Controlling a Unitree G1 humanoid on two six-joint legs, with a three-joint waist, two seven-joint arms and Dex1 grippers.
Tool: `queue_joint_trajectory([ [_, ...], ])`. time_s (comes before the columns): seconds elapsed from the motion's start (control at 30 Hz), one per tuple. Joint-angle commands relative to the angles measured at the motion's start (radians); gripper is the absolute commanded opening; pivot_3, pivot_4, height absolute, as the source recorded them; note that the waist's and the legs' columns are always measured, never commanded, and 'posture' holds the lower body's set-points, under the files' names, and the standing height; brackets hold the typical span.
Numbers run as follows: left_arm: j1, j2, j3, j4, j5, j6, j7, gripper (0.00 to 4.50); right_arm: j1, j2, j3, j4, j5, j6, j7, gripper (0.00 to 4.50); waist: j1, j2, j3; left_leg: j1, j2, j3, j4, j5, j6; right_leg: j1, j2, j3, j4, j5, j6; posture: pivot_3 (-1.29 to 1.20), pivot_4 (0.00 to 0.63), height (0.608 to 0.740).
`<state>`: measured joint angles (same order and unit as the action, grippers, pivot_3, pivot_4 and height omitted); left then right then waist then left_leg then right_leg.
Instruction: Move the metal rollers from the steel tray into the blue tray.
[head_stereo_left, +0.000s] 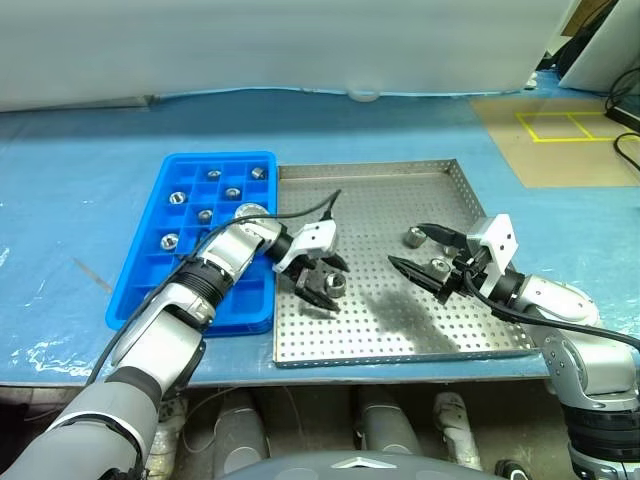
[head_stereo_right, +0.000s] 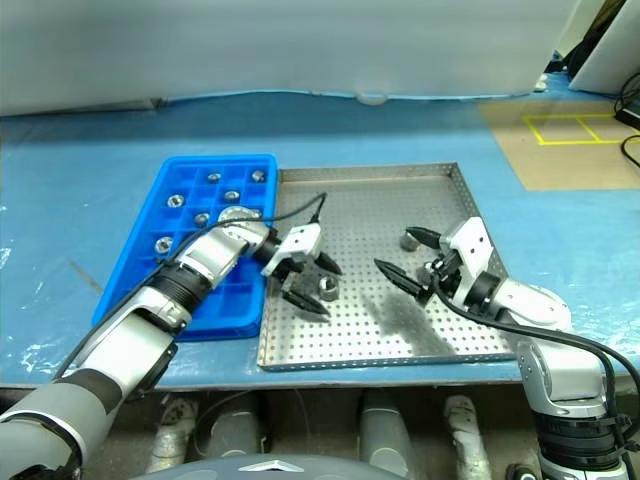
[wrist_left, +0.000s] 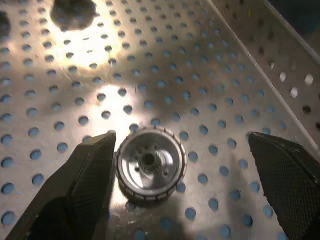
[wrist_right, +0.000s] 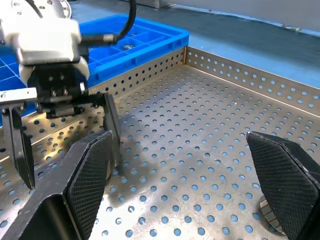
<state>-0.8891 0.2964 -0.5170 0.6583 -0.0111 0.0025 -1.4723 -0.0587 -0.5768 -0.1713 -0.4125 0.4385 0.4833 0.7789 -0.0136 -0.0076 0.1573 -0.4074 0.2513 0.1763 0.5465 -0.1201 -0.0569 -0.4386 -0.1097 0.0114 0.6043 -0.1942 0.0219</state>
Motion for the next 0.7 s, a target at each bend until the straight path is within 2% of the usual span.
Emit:
queue_joint_trajectory([
  [0.03, -0.014, -0.018, -0.032, 0.047, 0.084, -0.113, 0.054, 4.45, -0.013, 0.001, -0.006, -0.042, 0.029, -0.008, -0.012, 4.5, 0.001, 0.0, 0.0, 0.0, 0.0, 0.0, 0.0, 0.0, 0.0, 0.0, 0.0, 0.0, 0.0, 0.0, 0.0, -0.42, 0.15, 0.74],
  [0.07, -0.01, -0.024, -0.04, 0.054, 0.102, -0.139, 0.063, 4.45, -0.017, 0.003, -0.003, -0.038, 0.029, -0.009, -0.013, 4.5, 0.0, 0.0, 0.0, 0.0, 0.0, 0.0, 0.0, 0.0, 0.0, 0.0, 0.0, 0.0, 0.0, 0.0, 0.0, -0.42, 0.15, 0.74],
  [0.17, -0.012, -0.058, -0.027, 0.069, 0.121, -0.187, 0.104, 3.85, -0.035, 0.004, 0.011, -0.021, 0.028, -0.014, -0.013, 4.5, 0.002, 0.0, 0.0, 0.0, 0.0, 0.0, 0.0, 0.0, 0.001, 0.001, 0.0, 0.0, -0.001, 0.0, 0.0, -0.4, 0.15, 0.74],
  [0.33, -0.007, -0.09, 0.03, 0.058, 0.094, -0.143, 0.135, 2.3, -0.056, 0.004, 0.029, 0.006, 0.02, -0.027, -0.009, 4.5, 0.019, 0.001, 0.0, 0.0, -0.005, 0.0, 0.001, -0.001, 0.002, 0.002, -0.002, 0.004, -0.001, 0.0, 0.0, -0.39, 0.15, 0.74],
  [0.4, 0.003, -0.09, 0.066, 0.039, 0.074, -0.104, 0.168, 1.8, -0.066, 0.004, 0.036, 0.017, 0.022, -0.032, -0.004, 4.5, 0.027, 0.0, 0.0, 0.0, -0.01, 0.0, 0.002, -0.002, 0.003, 0.002, -0.003, 0.011, -0.001, -0.003, 0.006, -0.38, 0.15, 0.74],
  [0.53, 0.034, -0.1, 0.173, -0.028, 0.021, 0.011, 0.3, 1.77, -0.098, 0.004, 0.057, 0.064, 0.019, -0.054, 0.021, 4.5, 0.025, 0.0, 0.0, -0.001, -0.011, 0.0, 0.007, -0.003, 0.005, 0.002, -0.002, 0.015, -0.001, -0.004, 0.007, -0.38, 0.15, 0.74],
  [0.6, 0.058, -0.1, 0.218, -0.085, 0.001, 0.068, 0.36, 1.77, -0.116, 0.008, 0.072, 0.082, 0.017, -0.061, 0.029, 4.5, 0.022, 0.0, 0.0, -0.002, -0.01, 0.0, 0.007, -0.003, 0.005, 0.0, -0.002, 0.015, 0.0, -0.004, 0.007, -0.3, 0.15, 0.74],
  [0.7, 0.114, -0.092, 0.334, -0.189, 0.008, 0.155, 0.593, 1.77, -0.184, 0.018, 0.109, 0.142, 0.018, -0.076, 0.067, 4.5, 0.019, 0.0, 0.0, -0.002, -0.009, 0.0, 0.006, -0.003, 0.005, -0.002, -0.001, 0.014, 0.001, -0.001, 0.002, -0.2, 0.15, 0.74],
])
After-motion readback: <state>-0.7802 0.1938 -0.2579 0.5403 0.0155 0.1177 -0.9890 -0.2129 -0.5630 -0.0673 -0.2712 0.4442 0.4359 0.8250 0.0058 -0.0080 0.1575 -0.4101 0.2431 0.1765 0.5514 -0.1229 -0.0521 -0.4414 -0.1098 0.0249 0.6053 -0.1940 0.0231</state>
